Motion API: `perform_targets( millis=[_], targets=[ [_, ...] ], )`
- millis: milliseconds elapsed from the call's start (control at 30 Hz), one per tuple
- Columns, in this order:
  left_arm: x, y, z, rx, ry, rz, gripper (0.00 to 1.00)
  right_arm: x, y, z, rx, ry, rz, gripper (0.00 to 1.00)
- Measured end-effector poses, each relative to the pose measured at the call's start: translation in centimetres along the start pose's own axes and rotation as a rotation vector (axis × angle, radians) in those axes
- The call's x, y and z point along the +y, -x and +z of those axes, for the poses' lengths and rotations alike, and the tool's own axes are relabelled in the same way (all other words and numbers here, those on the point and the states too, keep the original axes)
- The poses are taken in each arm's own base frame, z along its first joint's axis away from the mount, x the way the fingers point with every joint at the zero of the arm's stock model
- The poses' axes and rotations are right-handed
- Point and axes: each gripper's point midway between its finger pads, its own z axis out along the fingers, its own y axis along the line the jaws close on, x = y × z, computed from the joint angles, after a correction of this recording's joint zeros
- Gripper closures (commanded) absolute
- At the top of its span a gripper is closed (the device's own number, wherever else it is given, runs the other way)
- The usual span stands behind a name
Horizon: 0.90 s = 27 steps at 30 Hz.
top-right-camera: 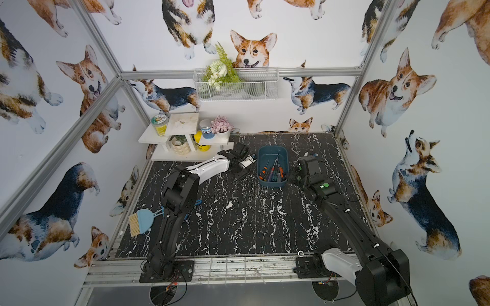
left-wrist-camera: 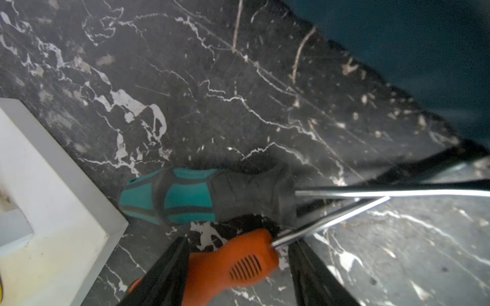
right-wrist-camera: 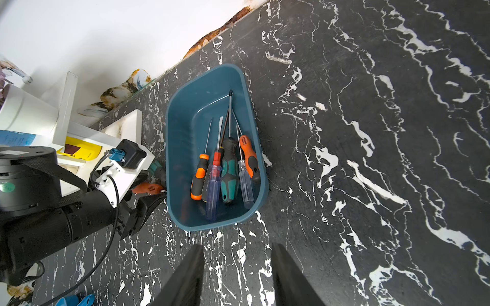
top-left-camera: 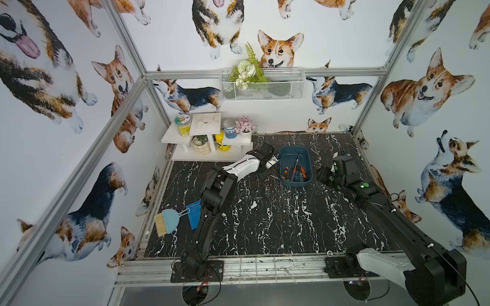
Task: Put the screwdriver on the desktop into the storage box
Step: Pick up the screwdriver from the center of the board.
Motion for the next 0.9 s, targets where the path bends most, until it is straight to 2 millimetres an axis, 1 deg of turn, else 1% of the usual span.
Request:
perform_targets(
  millis=[100, 200, 433, 500, 633, 900],
  targets=[
    [0.0, 0.0, -0.1, -0.003, 0.002, -0.002, 0.37, 0.2, -0.2, 0.1, 0.010, 0.008, 0.000, 0.53],
    [-0.1, -0.3, -0.2, 0.007, 0.001, 0.022, 0.40, 0.2, -0.1, 0.0, 0.009, 0.010, 0.001, 0.53],
    [-0.7, -1.0, -0.5, 0.021, -0.017, 0.039, 0.46, 0.3, 0.0, -0.1, 0.006, 0.013, 0.002, 0.53],
    [-1.0, -1.0, -0.6, 0.025, -0.021, 0.045, 0.48, 0.3, 0.0, -0.1, 0.005, 0.014, 0.002, 0.53],
    [-2.7, -2.2, -1.0, 0.083, -0.066, 0.039, 0.51, 0.3, 0.0, -0.1, 0.004, 0.015, 0.005, 0.53],
    [-3.8, -3.9, -2.2, 0.162, -0.101, 0.024, 0.53, 0.2, -0.1, -0.3, 0.000, 0.017, 0.021, 0.53]
  ],
)
